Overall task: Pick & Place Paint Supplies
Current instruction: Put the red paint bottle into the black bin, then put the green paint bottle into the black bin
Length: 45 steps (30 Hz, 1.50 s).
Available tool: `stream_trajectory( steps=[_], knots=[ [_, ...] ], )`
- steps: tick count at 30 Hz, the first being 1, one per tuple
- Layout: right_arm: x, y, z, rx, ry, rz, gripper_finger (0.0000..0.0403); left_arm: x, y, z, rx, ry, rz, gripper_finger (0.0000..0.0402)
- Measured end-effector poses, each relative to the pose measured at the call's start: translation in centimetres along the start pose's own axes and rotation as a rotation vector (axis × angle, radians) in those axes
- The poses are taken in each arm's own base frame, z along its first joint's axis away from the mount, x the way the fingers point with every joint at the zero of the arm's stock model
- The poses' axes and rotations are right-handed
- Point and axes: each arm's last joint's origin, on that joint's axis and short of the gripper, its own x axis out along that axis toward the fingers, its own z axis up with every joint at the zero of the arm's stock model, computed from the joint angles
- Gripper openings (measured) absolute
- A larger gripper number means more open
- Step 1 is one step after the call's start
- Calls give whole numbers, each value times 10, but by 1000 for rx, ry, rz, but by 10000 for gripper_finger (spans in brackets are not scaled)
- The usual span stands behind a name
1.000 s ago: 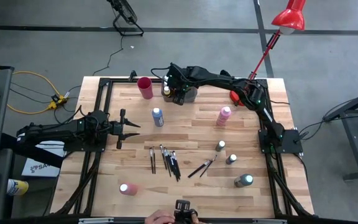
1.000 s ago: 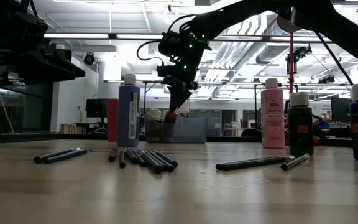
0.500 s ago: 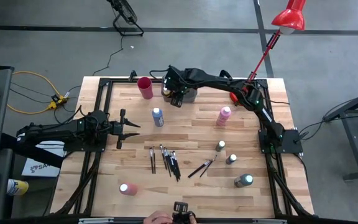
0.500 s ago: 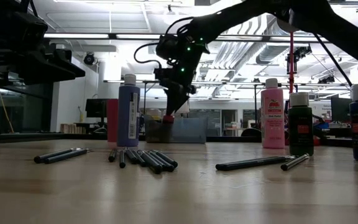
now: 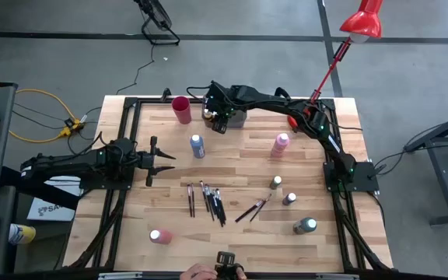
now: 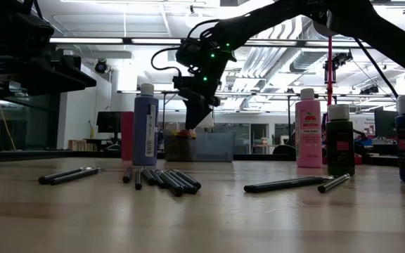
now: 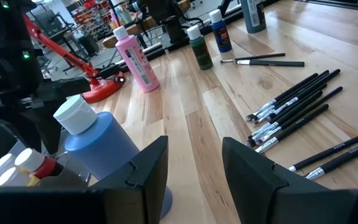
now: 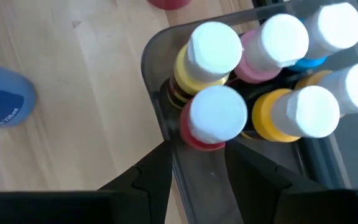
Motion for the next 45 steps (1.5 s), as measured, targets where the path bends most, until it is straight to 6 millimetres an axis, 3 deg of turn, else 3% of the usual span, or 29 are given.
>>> stream_trajectory(
  steps=[3,13,18,23,30,34,40,45],
  knots=[
    [-2,0,-1,36,15,2,142,0,0,0,0,0,0,147],
    [-40,-1,-5,154,51,57,150,0,0,0,0,0,0,147],
    [-68,7,-7,160,70,114,197,0,0,0,0,-1,0,147],
    [-100,28,-18,142,175,171,245,0,0,0,0,0,0,147],
    [-150,70,-40,111,342,234,254,0,0,0,0,0,0,147],
    [-174,86,-52,185,363,197,248,0,0,0,0,1,1,147],
    [-185,114,-90,410,405,109,248,0,0,0,0,1,1,147],
    [-188,144,-134,573,438,63,248,0,0,0,0,0,1,147]
  ],
)
